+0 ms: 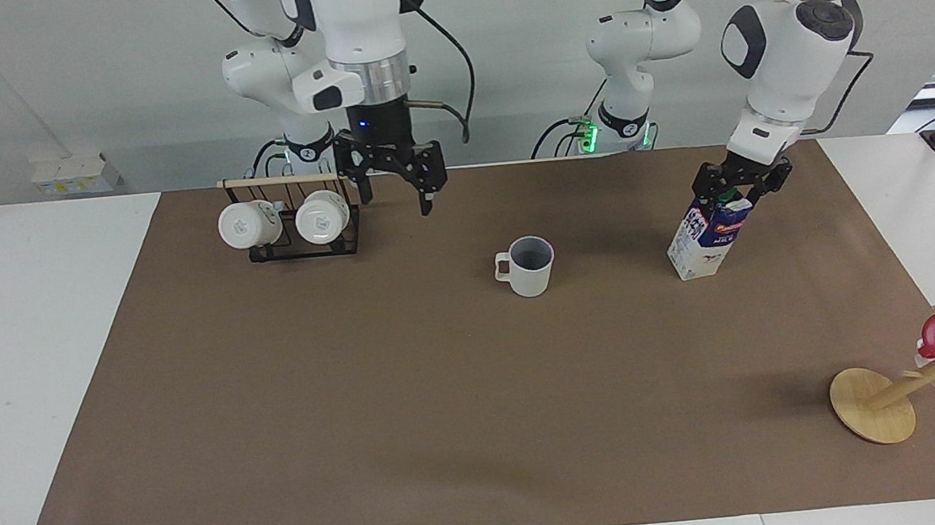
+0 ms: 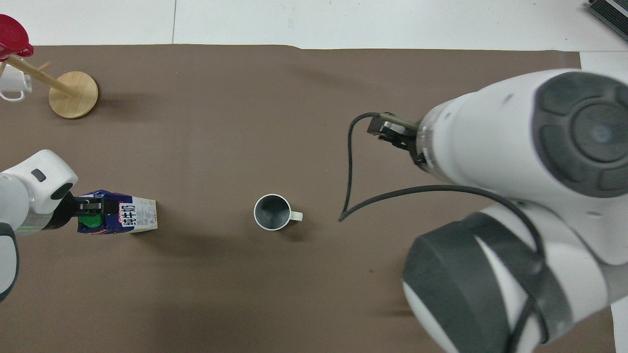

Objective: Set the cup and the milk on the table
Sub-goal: 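Open the right gripper and withdraw it from the mug, then slide the milk carton with the left gripper beside the white mug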

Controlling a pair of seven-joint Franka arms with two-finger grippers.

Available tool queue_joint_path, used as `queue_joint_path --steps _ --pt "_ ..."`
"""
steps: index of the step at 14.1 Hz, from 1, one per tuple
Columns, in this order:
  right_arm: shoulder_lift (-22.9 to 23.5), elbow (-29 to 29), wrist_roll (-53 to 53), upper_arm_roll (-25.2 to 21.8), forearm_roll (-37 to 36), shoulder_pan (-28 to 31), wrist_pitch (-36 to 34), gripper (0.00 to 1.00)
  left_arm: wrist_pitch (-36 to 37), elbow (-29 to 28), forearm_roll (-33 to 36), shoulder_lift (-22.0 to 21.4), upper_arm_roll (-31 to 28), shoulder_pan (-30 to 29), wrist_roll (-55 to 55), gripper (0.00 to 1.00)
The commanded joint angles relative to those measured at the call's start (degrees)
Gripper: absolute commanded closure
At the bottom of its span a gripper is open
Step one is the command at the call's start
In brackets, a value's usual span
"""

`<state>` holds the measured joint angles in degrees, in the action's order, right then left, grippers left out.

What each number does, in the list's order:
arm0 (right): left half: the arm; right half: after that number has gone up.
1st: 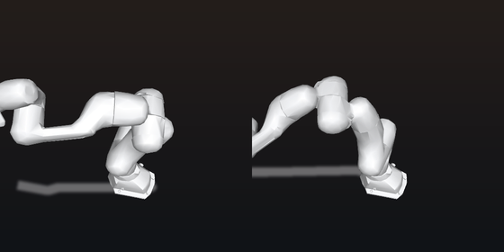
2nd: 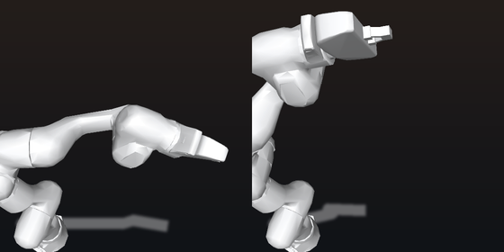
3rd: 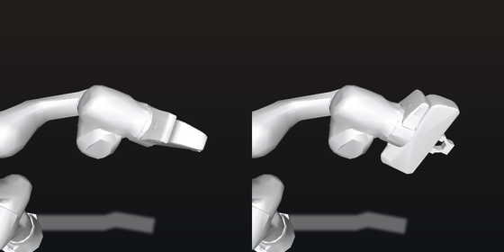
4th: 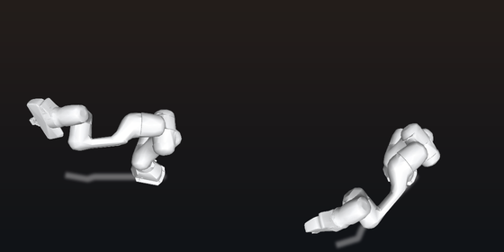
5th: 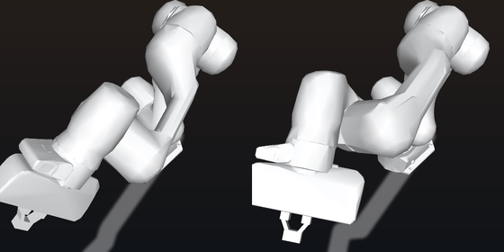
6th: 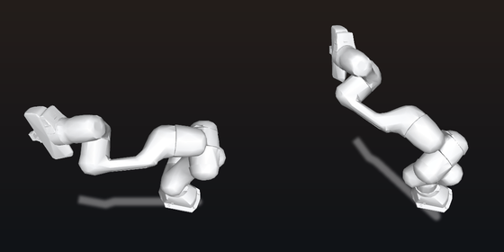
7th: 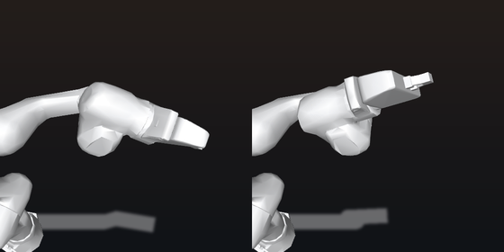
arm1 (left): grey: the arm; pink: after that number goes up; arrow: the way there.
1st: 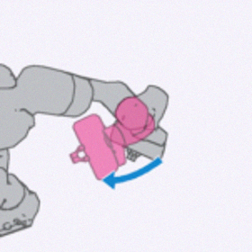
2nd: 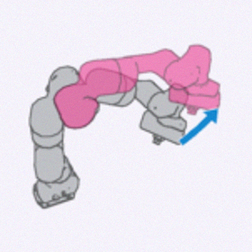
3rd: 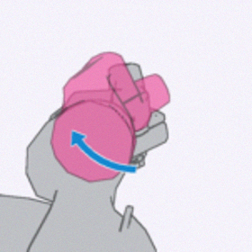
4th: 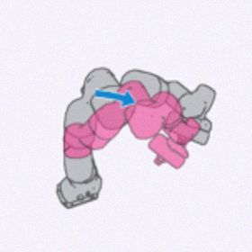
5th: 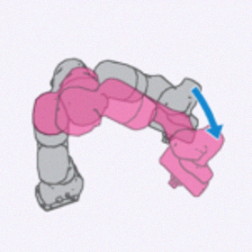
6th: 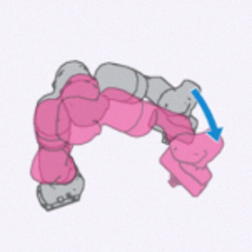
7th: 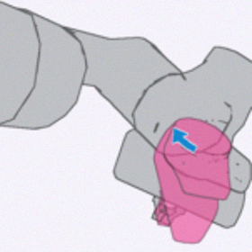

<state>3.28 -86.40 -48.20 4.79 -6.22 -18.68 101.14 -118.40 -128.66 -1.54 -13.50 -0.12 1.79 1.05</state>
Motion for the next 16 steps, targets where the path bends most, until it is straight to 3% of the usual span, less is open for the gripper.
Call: queue_joint_path --steps 1,6,10,12,16 --pt "-3.36 -0.79 9.84 0.84 0.33 5.91 -4.0 0.0 -0.87 -1.24 0.22 -0.83 0.47 -1.09 0.97 0.49" --pt "-7.93 -0.17 29.0 0.31 4.54 15.33 -17.18 0.0 -0.43 -0.45 0.22 -0.57 0.47 -1.09 0.19 0.54" --pt "-7.68 4.12 34.65 1.1 4.2 20.78 -25.97 0.0 2.46 3.14 -0.39 -0.39 0.56 -0.91 -0.79 0.55" --pt "-6.8 7.21 35.01 2.59 4.02 22.54 -27.75 0.0 5.02 5.26 -0.4 -0.3 0.82 -0.12 -4.11 0.55" --pt "-5.66 7.48 36.42 2.6 3.93 23.25 -27.75 0.0 5.2 5.79 -1.8 -0.21 1.09 5.31 -12.8 0.55"
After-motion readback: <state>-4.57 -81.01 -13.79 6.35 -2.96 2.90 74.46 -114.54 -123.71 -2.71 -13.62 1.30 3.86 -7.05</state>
